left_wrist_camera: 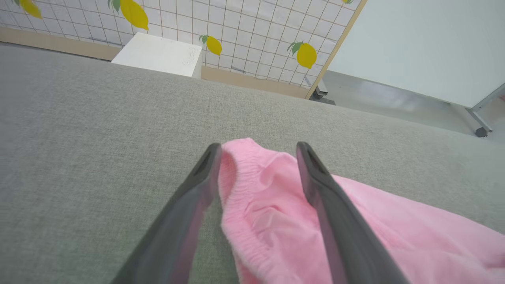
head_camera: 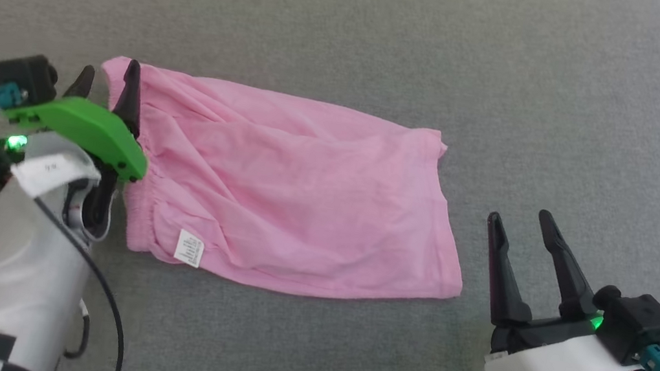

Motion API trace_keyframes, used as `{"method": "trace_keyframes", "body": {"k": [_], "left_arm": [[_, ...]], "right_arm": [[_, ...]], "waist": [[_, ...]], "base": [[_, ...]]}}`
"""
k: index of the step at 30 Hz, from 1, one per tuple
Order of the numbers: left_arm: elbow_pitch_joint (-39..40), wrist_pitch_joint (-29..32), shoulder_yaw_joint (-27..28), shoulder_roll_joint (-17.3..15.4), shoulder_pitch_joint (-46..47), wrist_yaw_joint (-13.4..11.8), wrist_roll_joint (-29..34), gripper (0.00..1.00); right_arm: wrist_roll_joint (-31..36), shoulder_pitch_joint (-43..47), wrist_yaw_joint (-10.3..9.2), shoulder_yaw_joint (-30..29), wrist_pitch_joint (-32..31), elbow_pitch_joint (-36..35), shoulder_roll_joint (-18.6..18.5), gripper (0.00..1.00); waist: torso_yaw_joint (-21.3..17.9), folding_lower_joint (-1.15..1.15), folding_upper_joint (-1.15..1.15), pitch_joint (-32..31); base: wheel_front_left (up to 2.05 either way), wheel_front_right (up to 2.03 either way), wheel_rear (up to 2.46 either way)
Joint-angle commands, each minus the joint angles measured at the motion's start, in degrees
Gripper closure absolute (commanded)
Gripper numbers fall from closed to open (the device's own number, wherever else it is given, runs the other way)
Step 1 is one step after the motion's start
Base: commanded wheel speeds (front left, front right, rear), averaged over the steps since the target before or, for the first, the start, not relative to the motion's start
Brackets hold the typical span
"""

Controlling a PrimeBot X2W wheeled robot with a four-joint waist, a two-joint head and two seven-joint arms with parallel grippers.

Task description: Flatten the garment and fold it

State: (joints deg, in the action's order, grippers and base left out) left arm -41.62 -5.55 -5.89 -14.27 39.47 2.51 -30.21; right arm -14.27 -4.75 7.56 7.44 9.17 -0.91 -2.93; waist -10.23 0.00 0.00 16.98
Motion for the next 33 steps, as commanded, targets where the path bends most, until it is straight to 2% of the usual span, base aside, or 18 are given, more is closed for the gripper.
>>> {"method": "trace_keyframes", "body": {"k": [1,6,12,17,22,33], "left_arm": [[0.9,-2.1,0.4,0.4,-2.0,0.6,-0.3,0.00],[8.4,-7.3,0.1,2.5,-9.1,1.4,-0.5,0.00],[20.9,-7.6,-2.9,4.5,-20.7,-0.6,1.8,0.00],[28.4,-3.5,-5.6,4.5,-28.5,-3.1,3.4,0.00],[31.4,2.1,-6.3,3.7,-32.6,-5.1,2.9,0.00],[30.5,14.3,-7.5,1.4,-29.3,-5.7,1.0,0.00]], "right_arm": [[0.2,-0.2,-0.08,-0.3,0.2,0.0,0.0,0.00],[0.6,1.5,-0.08,-1.8,-0.4,-0.4,0.0,0.00],[0.7,3.4,-0.08,-3.0,-1.3,-1.3,0.0,0.00],[0.6,4.2,-0.08,-3.1,-1.8,-1.8,0.0,0.00],[0.2,4.6,-0.08,-2.8,-1.8,-1.8,0.0,0.00],[-0.2,4.5,-0.08,-2.0,-1.9,-1.6,0.0,0.00]], "waist": [[2.6,0.00,0.00,-3.0],[5.2,0.00,0.00,-6.4],[7.0,0.00,0.00,-8.8],[7.4,0.00,0.00,-9.5],[6.9,0.00,0.00,-9.8],[5.0,0.00,0.00,-9.3]], "base": [[0.00,0.00,0.00],[0.00,0.00,0.00],[0.00,0.00,0.00],[0.00,0.00,0.00],[0.00,0.00,0.00],[0.00,0.00,0.00]]}}
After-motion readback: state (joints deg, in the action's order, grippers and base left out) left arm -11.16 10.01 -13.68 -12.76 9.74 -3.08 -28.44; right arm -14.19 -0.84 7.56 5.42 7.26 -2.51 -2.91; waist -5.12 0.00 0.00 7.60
